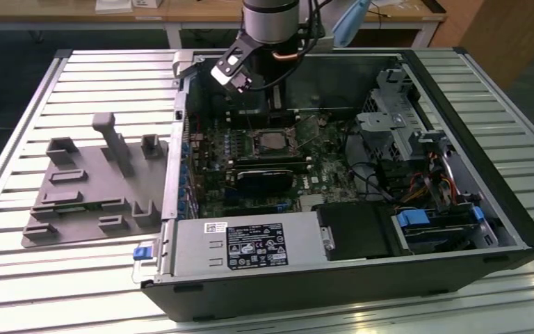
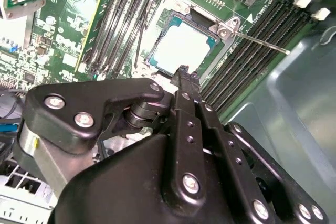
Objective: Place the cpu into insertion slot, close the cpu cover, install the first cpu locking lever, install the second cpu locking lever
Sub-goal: 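Place the cpu into insertion slot, then close the cpu cover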
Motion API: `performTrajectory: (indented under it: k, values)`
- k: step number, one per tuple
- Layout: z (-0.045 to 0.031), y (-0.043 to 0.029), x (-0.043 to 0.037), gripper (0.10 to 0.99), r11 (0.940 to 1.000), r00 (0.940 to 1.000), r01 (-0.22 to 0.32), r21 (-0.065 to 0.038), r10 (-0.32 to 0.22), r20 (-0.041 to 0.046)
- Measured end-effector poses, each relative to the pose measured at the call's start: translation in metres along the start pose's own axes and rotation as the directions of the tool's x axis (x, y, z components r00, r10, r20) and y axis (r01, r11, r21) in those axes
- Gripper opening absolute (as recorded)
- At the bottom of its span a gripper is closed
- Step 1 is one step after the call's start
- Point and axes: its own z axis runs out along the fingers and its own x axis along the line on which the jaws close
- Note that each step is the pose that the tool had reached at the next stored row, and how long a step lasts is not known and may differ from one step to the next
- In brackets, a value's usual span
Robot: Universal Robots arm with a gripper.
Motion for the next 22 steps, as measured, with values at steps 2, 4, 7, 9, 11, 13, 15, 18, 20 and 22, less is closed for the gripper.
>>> performTrajectory:
  k: [2, 4, 7, 9, 11, 13, 15, 18, 20, 22]
  values:
    - [-0.0005, 0.0001, 0.0000, 0.102, 1.0000, 1.0000, 0.000, 0.000, 0.000, -0.0003]
    - [-0.0006, 0.0001, 0.0000, 0.102, 1.0000, 1.0000, 0.000, 0.000, 0.000, -0.0021]
    - [-0.0006, 0.0000, 0.0000, 0.102, 1.0000, 1.0000, -0.001, 0.000, 0.001, -0.0060]
    - [-0.0006, 0.0001, 0.0000, 0.102, 1.0000, 1.0000, -0.001, 0.000, 0.001, -0.0087]
    - [-0.0006, 0.0001, 0.0000, 0.102, 1.0000, 0.9999, -0.001, 0.000, 0.001, -0.0113]
    - [-0.0006, 0.0001, 0.0000, 0.102, 1.0000, 0.9999, -0.001, 0.001, 0.001, -0.0141]
    - [-0.0006, 0.0001, 0.0000, 0.102, 1.0000, 0.9999, -0.002, 0.001, 0.002, -0.0166]
    - [-0.0006, 0.0001, 0.0000, 0.102, 1.0000, 0.9998, -0.002, 0.001, 0.002, -0.0211]
    - [-0.0006, 0.0001, 0.0000, 0.102, 1.0000, 0.9997, -0.002, 0.001, 0.002, -0.0237]
    - [-0.0006, 0.0001, 0.0000, 0.102, 1.0000, 0.9996, -0.003, 0.001, 0.003, -0.0263]
